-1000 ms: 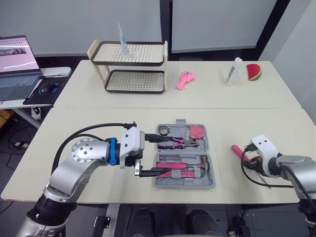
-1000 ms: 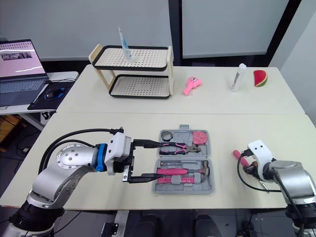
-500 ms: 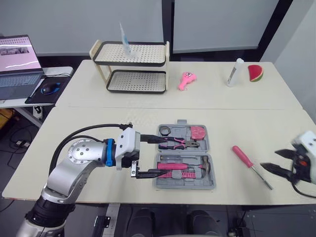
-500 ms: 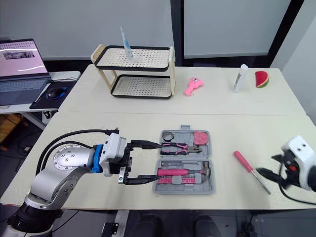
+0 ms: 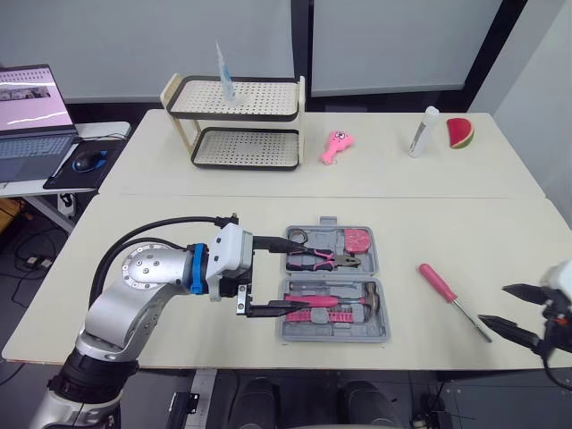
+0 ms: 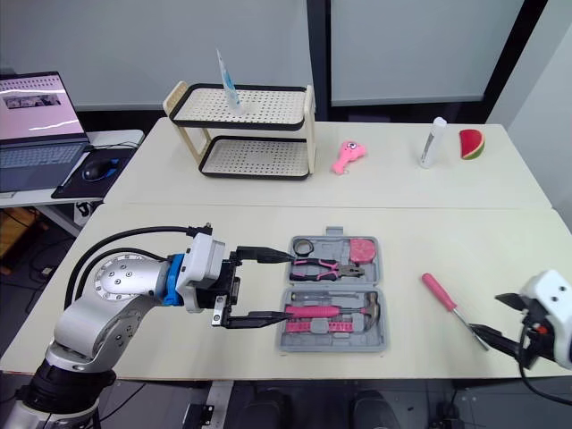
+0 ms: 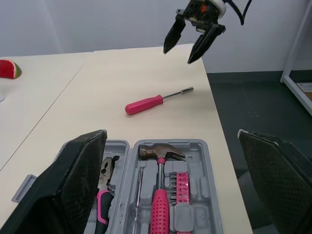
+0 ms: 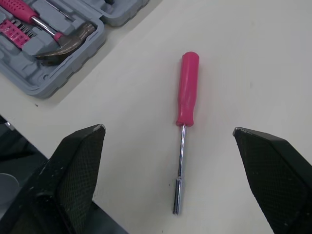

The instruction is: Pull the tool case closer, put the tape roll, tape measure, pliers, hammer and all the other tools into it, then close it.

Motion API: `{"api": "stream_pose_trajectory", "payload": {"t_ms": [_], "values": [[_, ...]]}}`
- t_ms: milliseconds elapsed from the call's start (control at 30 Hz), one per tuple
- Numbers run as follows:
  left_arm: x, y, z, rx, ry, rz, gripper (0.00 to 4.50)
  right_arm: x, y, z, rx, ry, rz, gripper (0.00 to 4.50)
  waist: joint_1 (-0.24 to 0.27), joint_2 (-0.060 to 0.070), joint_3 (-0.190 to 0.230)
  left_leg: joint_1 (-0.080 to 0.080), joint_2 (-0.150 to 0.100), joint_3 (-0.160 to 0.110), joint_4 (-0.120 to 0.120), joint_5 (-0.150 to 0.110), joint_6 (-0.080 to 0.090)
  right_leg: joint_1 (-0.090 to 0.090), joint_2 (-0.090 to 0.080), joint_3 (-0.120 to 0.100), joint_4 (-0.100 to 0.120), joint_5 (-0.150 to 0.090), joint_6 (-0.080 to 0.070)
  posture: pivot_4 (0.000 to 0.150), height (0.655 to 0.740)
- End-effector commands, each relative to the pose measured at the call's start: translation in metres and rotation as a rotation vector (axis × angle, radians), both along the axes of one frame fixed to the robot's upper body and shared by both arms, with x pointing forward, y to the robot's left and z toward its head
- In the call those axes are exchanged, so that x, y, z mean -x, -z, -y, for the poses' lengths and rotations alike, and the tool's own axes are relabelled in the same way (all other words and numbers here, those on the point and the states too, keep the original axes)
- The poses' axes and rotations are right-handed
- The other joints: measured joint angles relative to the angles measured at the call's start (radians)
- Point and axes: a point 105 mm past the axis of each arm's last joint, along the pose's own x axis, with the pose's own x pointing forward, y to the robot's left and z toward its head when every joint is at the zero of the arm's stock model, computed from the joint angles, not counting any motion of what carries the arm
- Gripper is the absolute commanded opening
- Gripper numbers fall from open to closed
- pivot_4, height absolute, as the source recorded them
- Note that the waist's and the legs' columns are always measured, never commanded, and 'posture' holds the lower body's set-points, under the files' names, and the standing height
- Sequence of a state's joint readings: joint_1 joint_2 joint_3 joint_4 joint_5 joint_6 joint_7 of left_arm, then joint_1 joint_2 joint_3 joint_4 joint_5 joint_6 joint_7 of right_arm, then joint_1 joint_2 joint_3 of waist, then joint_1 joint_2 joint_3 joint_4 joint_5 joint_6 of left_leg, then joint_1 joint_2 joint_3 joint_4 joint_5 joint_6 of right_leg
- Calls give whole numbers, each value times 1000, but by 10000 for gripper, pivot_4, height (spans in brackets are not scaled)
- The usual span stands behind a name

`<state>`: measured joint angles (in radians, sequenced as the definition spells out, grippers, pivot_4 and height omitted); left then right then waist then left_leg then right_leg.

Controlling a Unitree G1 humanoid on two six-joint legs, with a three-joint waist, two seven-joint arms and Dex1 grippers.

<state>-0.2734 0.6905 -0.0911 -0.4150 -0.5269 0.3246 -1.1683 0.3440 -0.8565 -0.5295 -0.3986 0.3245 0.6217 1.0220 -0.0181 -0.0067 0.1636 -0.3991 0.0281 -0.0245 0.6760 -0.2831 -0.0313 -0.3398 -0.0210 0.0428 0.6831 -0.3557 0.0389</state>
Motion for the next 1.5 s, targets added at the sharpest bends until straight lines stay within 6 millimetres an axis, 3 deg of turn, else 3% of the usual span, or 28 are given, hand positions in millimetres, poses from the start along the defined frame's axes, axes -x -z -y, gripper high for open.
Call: {"api": "stream_pose_trajectory", "payload": {"t_ms": [33, 267, 600, 700, 800, 933, 1267, 1400, 1500], "values": [[7, -6, 11, 22, 53, 19, 45000, -19, 18, -8, 21, 30, 52, 44749, -1, 0, 0, 0, 0, 0, 0, 0, 0, 0, 0, 0, -1, 0, 0, 1500, 7400], [6, -6, 14, 10, 65, 31, 45000, -44, 41, -9, 12, 101, 53, 44749, 0, 0, 0, 0, -1, 0, 0, 0, 0, 0, -1, 0, -1, 0, 0, 1500, 7400], [10, -4, 15, -2, 77, 30, 45000, -52, 68, 2, 23, 144, 6, 44749, 0, 1, 0, 0, 0, 0, 0, 0, 0, 0, -1, 0, -1, 0, 0, 1500, 7400], [10, -3, 16, -6, 83, 31, 45000, -53, 71, 2, 34, 137, 2, 38890, 0, 1, 0, 0, 0, 0, 0, 0, 0, 0, -1, 0, -1, 0, 0, 1500, 7400], [11, -3, 17, -6, 90, 29, 45000, -53, 74, 0, 30, 138, 1, 28031, 0, 1, 0, 0, 0, 0, 0, 0, 0, 0, -1, 0, -1, 0, 0, 1500, 7400], [10, -3, 17, -7, 87, 30, 45000, -52, 74, -3, 16, 135, 7, 20503, 0, 1, 0, 0, 0, 0, 0, 0, 0, 0, -1, 0, -1, 0, 0, 1500, 7400], [8, -3, 16, -9, 79, 30, 45000, -52, 67, -7, -2, 125, 29, 7461, 0, 1, 0, 0, 0, 0, 0, 0, 0, 0, -1, 0, -1, 0, 0, 1500, 7400], [10, -3, 15, -11, 76, 30, 45000, -52, 67, -8, -10, 117, 28, 7293, 0, 1, 0, 0, 0, 0, 0, 0, 0, 0, -1, 0, -1, 0, 0, 1500, 7400], [9, -3, 12, -14, 60, 33, 45000, -54, 54, -19, -5, 60, 54, 7293, 0, 1, 0, 0, 0, 0, 0, 0, 0, 0, -1, 0, -1, 0, 0, 1500, 7400]]}}
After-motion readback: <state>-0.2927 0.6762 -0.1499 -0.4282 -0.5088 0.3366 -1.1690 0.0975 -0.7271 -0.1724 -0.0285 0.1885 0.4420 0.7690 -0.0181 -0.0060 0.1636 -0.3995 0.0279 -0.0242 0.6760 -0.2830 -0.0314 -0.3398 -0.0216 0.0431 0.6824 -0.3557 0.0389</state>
